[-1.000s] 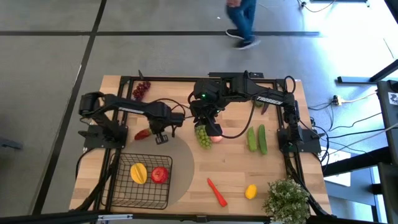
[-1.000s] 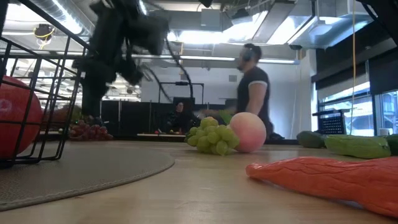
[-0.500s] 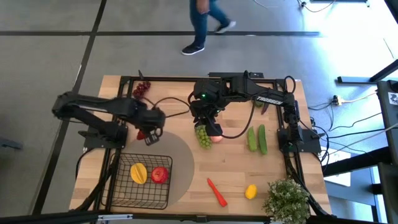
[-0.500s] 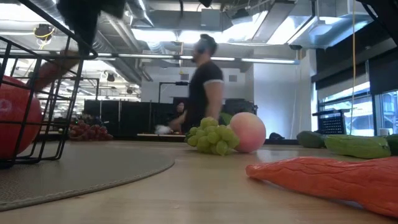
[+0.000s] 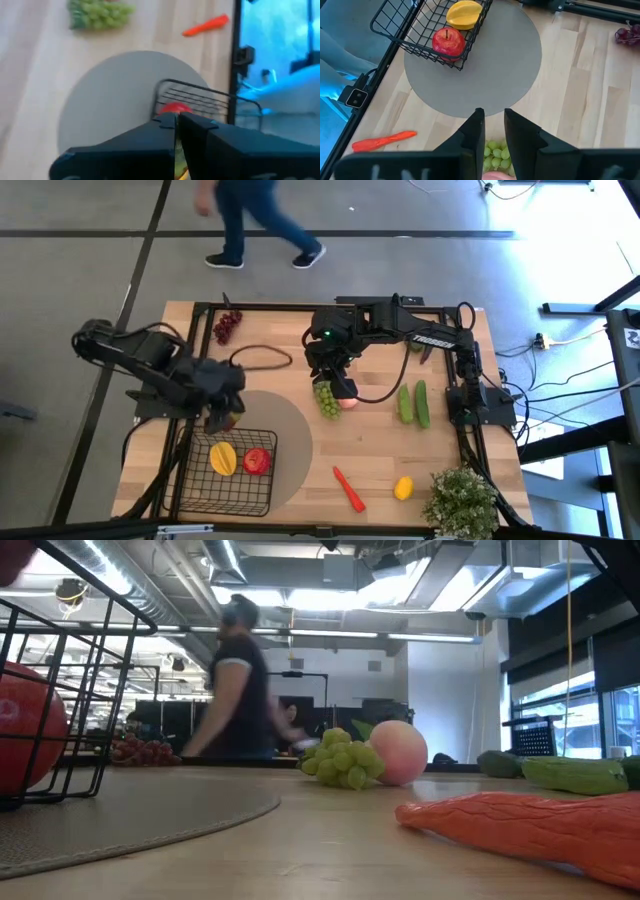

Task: Build produce basket
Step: Put the red chili pepper into the wire basket

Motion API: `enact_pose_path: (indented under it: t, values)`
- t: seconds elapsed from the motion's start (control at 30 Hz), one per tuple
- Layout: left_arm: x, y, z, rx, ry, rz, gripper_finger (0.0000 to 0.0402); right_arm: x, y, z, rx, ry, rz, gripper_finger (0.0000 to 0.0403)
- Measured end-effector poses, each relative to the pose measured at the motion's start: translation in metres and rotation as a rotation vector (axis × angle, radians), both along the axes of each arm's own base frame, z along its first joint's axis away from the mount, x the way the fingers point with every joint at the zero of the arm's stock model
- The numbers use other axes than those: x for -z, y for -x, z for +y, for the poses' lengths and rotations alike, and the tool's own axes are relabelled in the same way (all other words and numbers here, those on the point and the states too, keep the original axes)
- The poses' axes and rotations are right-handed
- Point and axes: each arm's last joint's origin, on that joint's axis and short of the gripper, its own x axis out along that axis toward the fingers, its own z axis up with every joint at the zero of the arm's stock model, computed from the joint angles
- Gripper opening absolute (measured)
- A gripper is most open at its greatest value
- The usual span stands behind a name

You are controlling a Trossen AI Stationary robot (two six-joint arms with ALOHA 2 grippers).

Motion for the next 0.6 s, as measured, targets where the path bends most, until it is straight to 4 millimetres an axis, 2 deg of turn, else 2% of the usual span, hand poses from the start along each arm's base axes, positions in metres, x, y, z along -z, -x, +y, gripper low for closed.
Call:
enact_pose_path:
  t: [0.13, 0.37, 0.6]
  values:
    - [0.009, 0.001, -0.021, 0.044, 0.047, 0.009, 0.0000, 0.000, 0.000, 0.000, -0.003, 0.001, 0.000, 0.0071]
    - [0.037, -0.003, -0.053, 0.037, 0.134, 0.040, 0.0000, 0.000, 0.000, 0.002, -0.050, -0.032, -0.006, 0.0071]
    - [0.059, 0.012, -0.073, -0.039, 0.199, 0.156, 0.0000, 0.000, 0.001, 0.002, -0.054, -0.037, -0.003, 0.0071]
